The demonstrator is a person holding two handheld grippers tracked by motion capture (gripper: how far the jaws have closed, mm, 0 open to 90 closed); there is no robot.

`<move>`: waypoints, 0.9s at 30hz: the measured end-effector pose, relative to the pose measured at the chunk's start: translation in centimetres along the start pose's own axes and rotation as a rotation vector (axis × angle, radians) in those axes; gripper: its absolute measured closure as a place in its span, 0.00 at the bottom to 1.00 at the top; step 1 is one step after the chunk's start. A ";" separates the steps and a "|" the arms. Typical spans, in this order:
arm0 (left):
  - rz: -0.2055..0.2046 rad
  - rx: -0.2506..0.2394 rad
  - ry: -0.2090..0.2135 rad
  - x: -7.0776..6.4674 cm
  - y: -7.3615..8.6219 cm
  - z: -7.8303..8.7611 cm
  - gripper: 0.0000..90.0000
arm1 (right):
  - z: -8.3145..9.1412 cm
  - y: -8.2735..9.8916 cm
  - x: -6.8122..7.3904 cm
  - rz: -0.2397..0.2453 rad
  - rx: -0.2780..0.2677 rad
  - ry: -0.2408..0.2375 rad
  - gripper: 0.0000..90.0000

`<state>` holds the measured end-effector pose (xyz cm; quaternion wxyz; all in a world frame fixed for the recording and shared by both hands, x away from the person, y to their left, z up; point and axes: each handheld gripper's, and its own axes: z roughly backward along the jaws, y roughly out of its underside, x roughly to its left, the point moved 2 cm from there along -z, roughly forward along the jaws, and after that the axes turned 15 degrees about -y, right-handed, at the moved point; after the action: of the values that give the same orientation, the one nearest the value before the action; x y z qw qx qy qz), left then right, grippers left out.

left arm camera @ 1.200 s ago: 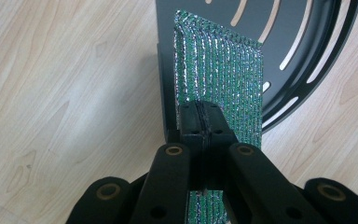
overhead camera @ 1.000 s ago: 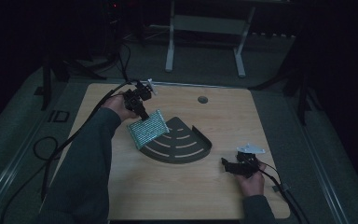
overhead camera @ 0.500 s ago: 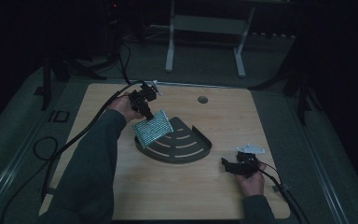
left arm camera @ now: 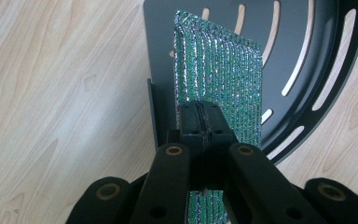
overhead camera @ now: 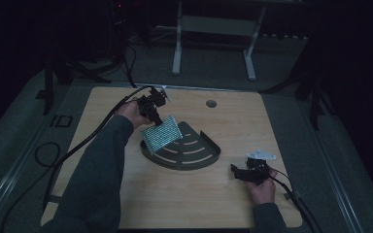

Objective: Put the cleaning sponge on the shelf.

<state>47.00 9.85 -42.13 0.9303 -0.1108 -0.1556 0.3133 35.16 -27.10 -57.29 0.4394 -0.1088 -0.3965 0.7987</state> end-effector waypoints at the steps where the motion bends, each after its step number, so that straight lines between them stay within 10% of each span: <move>1: 0.002 0.000 0.001 0.0 0.0 -0.1 1.00 | 0.0 0.0 0.0 0.000 0.000 0.000 0.21; 27: -0.028 -0.006 0.007 -0.6 -0.5 -1.5 1.00 | 0.0 0.0 0.0 0.001 0.000 0.000 0.21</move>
<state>47.34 8.98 -43.47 0.9348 -0.1125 -0.1550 0.2993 35.16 -27.10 -57.29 0.4392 -0.1087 -0.3963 0.7989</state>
